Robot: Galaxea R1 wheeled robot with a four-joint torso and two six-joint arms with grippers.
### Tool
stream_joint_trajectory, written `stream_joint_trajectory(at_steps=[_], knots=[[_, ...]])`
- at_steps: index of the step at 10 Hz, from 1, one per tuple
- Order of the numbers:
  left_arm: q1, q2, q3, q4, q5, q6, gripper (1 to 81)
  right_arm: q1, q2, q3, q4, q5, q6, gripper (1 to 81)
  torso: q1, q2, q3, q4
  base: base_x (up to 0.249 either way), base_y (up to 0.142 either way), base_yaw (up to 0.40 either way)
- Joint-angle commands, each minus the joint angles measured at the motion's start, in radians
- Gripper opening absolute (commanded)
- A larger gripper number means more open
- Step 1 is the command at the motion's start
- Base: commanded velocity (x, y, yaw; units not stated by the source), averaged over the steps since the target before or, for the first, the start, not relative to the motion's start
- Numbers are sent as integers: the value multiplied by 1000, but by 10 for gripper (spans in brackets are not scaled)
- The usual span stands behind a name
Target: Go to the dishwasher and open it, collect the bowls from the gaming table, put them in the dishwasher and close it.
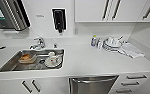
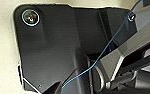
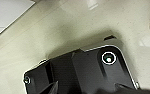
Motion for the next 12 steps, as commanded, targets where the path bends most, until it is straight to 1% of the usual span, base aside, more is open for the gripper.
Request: stream_joint_trajectory(at_steps=[1, 2, 4, 6, 7, 8, 9, 10, 11, 12], knots=[[-7, -10, -3, -2, 35, 7, 811, -87, 59, -67, -37, 67, -107, 811, 0, 0, 0, 0, 0, 0, 0], [-8, -9, -3, -2, 35, 7, 811, -120, 101, -116, -53, 87, -121, 811, 0, 0, 0, 0, 0, 0, 0], [-13, -9, -6, -1, 37, 7, 811, -165, 169, -205, -82, 122, -125, 811, 0, 0, 0, 0, 0, 0, 0], [-15, -10, -23, -1, 37, 6, 811, -199, 225, -254, -102, 124, -125, 811, 0, 0, 0, 0, 0, 0, 0], [-18, -7, -32, -1, 37, 6, 811, -212, 270, -306, -108, 124, -125, 811, 0, 0, 1, 0, 0, 0, 0], [-21, -7, -38, -2, 37, 0, 811, -220, 310, -362, -119, 124, -131, 811, 0, 0, 1, 0, 0, 0, 0], [-21, -7, -40, -11, 37, -5, 811, -229, 353, -426, -125, 122, -133, 811, 0, 0, 1, 0, 0, 0, 0], [-22, -6, -41, -45, 62, -5, 811, -237, 394, -487, -134, 122, -134, 811, 0, 0, 1, 0, 0, 0, 0], [-27, 0, -41, -79, 113, -5, 811, -243, 418, -518, -139, 122, -135, 811, 0, 0, 1, 0, 0, 0, 0], [-28, 7, -41, -94, 155, -3, 811, -245, 436, -541, -145, 124, -135, 811, 0, 0, 1, 0, 0, 0, 0]])
